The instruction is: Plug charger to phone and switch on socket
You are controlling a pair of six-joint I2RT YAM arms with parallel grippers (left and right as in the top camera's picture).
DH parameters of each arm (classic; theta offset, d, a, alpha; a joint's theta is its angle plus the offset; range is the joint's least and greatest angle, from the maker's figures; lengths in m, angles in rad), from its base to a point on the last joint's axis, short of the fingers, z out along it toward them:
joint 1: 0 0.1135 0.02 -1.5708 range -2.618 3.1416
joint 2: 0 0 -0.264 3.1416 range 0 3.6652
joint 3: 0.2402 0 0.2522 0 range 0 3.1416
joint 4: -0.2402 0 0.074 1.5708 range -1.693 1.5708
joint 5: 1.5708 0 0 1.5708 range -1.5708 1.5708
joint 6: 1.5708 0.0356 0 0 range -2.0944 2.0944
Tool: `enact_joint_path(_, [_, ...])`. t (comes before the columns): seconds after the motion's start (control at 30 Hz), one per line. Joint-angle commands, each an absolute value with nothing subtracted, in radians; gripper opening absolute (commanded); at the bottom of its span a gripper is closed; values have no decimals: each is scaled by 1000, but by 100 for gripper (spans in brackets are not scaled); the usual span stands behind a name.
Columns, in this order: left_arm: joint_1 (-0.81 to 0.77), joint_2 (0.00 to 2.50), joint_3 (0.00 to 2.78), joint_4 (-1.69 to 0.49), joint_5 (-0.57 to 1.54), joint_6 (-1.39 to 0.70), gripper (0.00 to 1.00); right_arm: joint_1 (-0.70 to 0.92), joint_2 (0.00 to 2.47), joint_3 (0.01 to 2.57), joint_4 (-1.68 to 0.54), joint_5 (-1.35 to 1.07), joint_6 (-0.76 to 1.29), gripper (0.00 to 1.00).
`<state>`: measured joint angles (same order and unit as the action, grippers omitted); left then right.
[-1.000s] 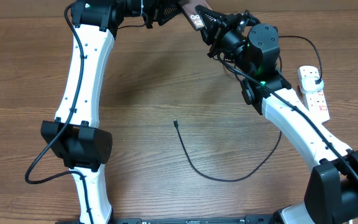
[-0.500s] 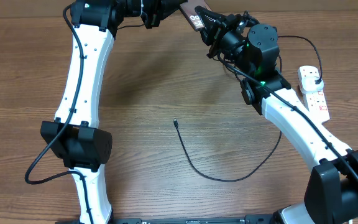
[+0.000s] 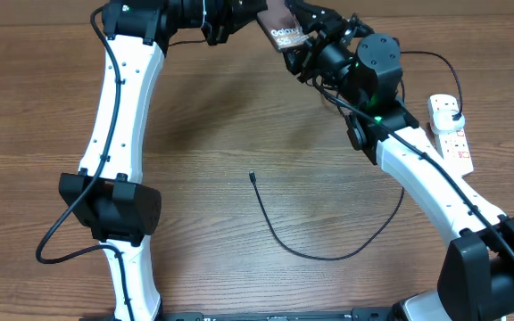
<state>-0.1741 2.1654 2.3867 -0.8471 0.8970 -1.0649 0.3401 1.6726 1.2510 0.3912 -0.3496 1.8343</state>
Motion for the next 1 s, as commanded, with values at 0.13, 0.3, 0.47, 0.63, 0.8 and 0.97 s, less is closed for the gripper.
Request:
enact_joint_path(0.13, [-130,2132,2397,-974,854,-809,4,339,1633,1271,240,-404,1629,60])
enact_joint_path(0.3, [-93,2132,2397,-1081,857,-686,4,339,1633,1271,90,-444,1381,61])
enact_joint_path(0.47, [-39,2132,2397,-1183,883,-580,4,339,1633,1271,-103,-451,1145,61])
enact_joint_path(0.63, [-7,2132,2397,-1236,888,-516,4,339,1633,1271,-257,-450,994,61])
enact_joint_path(0.8, [22,2133,2393,-1280,891,-455,5,339,1633,1271,-387,-450,847,61])
enact_joint_path(0.97, [51,2134,2332,-1298,914,-405,5,339,1633,1271,-479,-449,727,61])
